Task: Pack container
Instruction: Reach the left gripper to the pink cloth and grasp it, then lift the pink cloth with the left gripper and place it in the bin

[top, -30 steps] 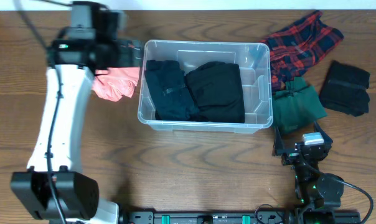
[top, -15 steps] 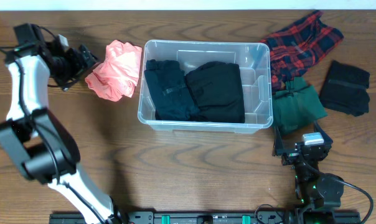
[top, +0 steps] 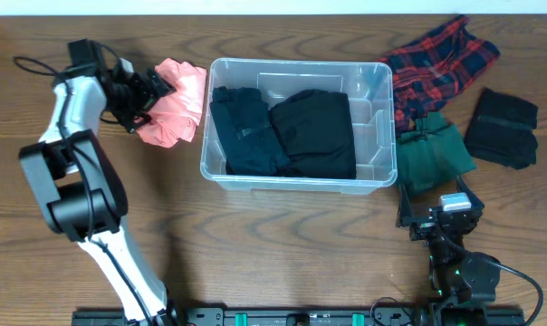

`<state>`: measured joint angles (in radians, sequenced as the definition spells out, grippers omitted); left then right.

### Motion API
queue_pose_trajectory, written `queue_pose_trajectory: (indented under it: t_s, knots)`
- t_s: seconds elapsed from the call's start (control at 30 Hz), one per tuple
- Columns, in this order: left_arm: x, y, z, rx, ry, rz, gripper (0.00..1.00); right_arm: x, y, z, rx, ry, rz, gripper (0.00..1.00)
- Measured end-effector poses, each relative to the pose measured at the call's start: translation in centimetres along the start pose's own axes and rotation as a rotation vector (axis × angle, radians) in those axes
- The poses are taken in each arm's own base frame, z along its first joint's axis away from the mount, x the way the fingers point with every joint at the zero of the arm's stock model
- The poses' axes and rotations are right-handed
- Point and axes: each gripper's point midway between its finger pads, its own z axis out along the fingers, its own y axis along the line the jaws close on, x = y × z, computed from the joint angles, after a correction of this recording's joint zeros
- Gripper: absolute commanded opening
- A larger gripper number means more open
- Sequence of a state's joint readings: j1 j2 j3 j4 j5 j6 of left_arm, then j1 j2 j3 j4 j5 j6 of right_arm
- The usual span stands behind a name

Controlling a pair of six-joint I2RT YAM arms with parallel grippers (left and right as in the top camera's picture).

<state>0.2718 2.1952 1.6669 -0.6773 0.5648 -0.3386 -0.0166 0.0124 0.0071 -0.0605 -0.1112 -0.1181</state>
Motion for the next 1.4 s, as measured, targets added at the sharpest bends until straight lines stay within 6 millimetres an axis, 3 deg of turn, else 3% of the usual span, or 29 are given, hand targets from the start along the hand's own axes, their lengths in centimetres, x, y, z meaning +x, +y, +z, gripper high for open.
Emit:
queue_pose_trajectory:
  t_s: [0.17,0.23,0.37,0.47,0.53,0.8,0.93,1.1,1.27,1.4]
  knots:
    - [0.4,0.8,1.7,-0.041,0.021,-0.055,0.74,0.0,0.0,0.0,0.0,0.0,0.0,0.99]
    - [0.3,1.2,1.9,-0.049,0.025,-0.089,0.62,0.0,0.0,0.0,0.0,0.0,0.0,0.99]
    - [0.0,1.7,2.4,-0.048,0.029,-0.122,0.29,0.0,0.0,0.0,0.0,0.0,0.0,0.99]
    - [-0.1,1.7,2.7,-0.03,0.034,-0.111,0.19,0.0,0.0,0.0,0.0,0.0,0.0,0.99]
    - [-0.1,1.5,2.7,-0.018,0.039,-0.091,0.06,0.0,0.0,0.0,0.0,0.0,0.0,0.99]
    - [0.8,1.2,1.3,-0.024,0.055,-0.011,0.06,0.0,0.0,0.0,0.0,0.0,0.0,0.99]
    - [1.0,-0.3,-3.0,-0.024,0.006,0.026,0.06,0.0,0.0,0.0,0.0,-0.001,0.0,0.99]
    - [1.4,-5.4,-12.9,0.029,-0.171,0.125,0.06,0.0,0.0,0.0,0.0,0.0,0.0,0.99]
    - [5.1,-10.9,-20.5,0.106,-0.293,0.252,0.06,0.0,0.0,0.0,0.0,0.0,0.0,0.99]
    - [8.9,-15.3,-22.6,0.176,-0.315,0.355,0.06,0.0,0.0,0.0,0.0,0.0,0.0,0.99]
